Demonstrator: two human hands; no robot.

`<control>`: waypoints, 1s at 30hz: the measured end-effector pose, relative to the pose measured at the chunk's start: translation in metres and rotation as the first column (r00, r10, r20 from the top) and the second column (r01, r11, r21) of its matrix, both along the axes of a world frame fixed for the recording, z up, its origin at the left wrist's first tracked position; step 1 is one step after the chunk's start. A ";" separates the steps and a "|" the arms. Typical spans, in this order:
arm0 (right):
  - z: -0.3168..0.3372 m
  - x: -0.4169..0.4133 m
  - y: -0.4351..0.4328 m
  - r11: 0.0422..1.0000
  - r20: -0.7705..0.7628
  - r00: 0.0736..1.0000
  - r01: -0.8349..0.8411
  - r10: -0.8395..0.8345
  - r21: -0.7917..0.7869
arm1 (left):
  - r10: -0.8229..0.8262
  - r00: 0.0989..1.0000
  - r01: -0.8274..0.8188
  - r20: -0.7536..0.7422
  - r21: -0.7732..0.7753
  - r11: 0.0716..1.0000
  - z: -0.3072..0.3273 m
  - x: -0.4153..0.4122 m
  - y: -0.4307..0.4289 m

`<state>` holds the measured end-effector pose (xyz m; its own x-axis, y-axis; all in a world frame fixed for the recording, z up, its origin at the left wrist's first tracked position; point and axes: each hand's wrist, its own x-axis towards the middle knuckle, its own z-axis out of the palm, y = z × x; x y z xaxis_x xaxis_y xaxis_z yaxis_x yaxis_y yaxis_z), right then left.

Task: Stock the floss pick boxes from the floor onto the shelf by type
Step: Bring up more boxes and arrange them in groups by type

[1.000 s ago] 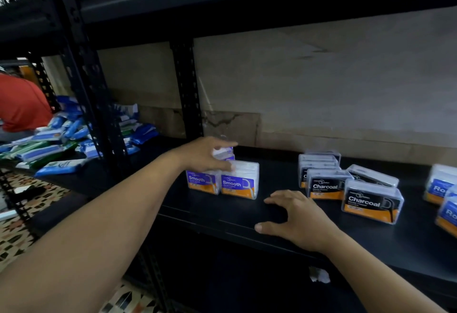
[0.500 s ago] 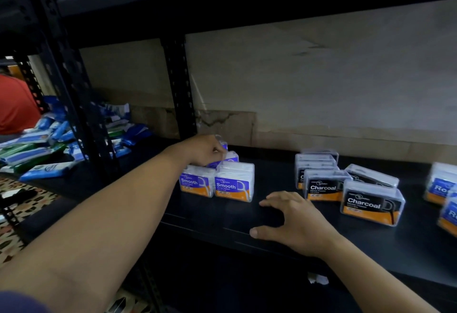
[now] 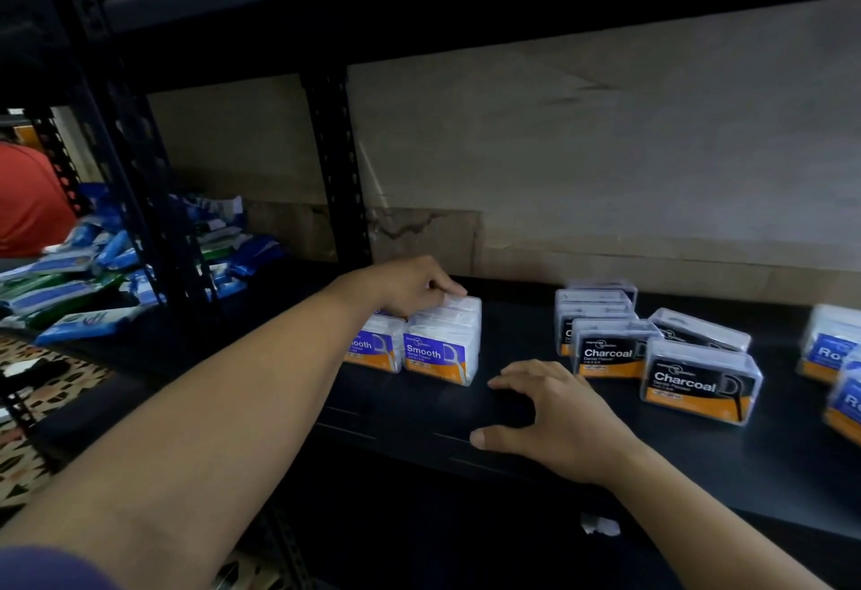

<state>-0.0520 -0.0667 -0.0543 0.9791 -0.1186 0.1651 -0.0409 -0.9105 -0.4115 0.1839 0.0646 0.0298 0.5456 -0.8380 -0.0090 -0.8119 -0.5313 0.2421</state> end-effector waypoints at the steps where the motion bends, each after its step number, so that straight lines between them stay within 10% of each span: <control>1: 0.000 0.000 0.000 1.000 -0.001 1.000 0.000 0.000 0.000 | -0.002 1.000 0.002 -0.011 -0.029 1.000 0.000 -0.001 0.001; 5: -0.001 -0.001 0.001 1.000 0.007 1.000 -0.001 0.001 0.001 | 0.012 1.000 -0.014 -0.010 -0.171 0.985 0.009 -0.001 0.014; 30: -0.001 0.002 -0.001 1.000 -0.009 1.000 0.009 -0.009 0.000 | 0.054 0.997 -0.048 -0.053 0.109 0.993 0.006 -0.029 0.018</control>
